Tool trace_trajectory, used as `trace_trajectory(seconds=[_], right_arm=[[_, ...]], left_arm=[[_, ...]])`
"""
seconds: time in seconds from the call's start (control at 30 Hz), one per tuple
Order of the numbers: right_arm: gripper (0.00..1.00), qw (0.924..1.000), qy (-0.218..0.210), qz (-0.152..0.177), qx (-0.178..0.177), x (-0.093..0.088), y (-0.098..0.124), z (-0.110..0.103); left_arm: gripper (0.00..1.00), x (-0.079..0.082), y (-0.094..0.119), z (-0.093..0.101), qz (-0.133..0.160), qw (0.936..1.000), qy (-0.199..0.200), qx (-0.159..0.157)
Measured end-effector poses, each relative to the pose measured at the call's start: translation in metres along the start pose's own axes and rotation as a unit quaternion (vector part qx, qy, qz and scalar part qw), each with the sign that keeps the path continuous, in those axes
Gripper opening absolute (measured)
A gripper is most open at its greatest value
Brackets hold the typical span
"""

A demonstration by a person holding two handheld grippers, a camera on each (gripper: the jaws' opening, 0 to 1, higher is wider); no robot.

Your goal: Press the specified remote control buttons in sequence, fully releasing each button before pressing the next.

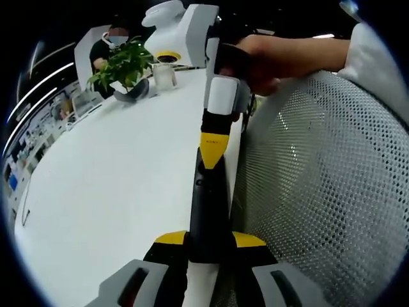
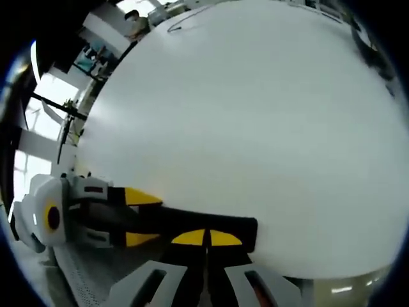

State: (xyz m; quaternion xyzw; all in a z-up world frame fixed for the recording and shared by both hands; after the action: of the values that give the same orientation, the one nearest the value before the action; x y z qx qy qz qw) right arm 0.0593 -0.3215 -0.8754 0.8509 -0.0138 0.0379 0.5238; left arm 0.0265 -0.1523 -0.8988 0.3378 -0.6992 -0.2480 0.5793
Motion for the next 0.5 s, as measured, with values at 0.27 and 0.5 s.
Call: trace_trajectory(seconds=[0.27,0.5], right_arm=[[0.00,0.9997,-0.018,0.003,0.014,0.0022,-0.0015,0.0051],[0.00,0.9996,-0.027,-0.008,0.003,0.0060,-0.0026,0.0016]], left_arm=[[0.25,-0.0001,-0.0001,-0.0005,0.001,1.0000,0.005,0.001],[0.24,-0.0002,-0.0003,-0.0012,0.001,1.0000,0.006,0.000]])
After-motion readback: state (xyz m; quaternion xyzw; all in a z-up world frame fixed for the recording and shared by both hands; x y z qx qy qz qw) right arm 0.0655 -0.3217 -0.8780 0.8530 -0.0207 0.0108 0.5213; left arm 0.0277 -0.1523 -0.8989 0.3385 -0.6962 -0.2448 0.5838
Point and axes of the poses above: the point that each gripper's makers call its tool centre point, and the gripper's own axes: y roughly backward along the fingers, z roughly to its right, x roughly out of its top, the point moved 10 cm from there along y, roughly backward along the fingers, and after that the axes turned 15 degrees about -y, right-handed, at the moved point
